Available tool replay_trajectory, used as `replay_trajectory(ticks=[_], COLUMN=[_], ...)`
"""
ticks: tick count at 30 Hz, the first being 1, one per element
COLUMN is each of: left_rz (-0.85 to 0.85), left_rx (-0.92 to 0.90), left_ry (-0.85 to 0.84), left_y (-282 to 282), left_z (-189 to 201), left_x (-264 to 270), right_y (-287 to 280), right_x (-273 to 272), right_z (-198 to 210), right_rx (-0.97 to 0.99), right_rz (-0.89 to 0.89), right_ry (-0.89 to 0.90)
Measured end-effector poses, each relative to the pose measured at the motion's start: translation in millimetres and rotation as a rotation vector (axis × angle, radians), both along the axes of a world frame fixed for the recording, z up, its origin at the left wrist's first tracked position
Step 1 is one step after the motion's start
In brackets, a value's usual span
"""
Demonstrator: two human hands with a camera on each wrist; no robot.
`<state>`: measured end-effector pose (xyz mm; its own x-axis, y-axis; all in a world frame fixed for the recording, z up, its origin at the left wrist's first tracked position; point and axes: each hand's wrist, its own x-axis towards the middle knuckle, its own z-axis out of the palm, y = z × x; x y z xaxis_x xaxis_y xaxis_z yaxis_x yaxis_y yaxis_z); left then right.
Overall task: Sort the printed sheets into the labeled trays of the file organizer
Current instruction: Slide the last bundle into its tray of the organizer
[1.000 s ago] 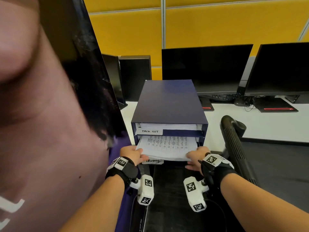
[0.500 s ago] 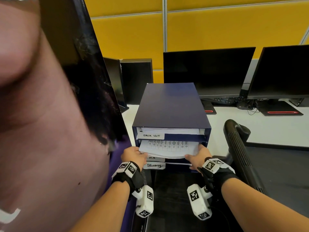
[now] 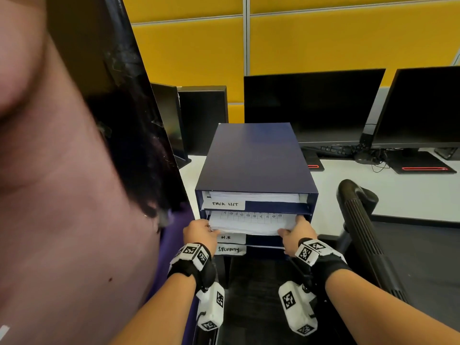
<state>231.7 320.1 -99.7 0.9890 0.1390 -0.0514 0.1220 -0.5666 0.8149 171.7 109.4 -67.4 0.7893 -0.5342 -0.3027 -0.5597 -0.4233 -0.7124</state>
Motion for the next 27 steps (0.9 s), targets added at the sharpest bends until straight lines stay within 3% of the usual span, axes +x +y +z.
replay_trajectory(ticks=[11, 18, 27], left_rz=[0.008, -0.110, -0.174], left_rx=[0.342, 0.411, 0.354], left_ry=[0.048, 0.063, 0.141], left_y=[-7, 4, 3], left_z=[17, 27, 26], left_x=[-4, -15, -12], right_y=[-2, 3, 9], right_x=[3, -2, -16], right_z=[-2, 3, 7], right_rx=[-0.083, -0.079, -0.031], right_rz=[0.063, 0.053, 0.003], right_ry=[0.040, 0.025, 0.034])
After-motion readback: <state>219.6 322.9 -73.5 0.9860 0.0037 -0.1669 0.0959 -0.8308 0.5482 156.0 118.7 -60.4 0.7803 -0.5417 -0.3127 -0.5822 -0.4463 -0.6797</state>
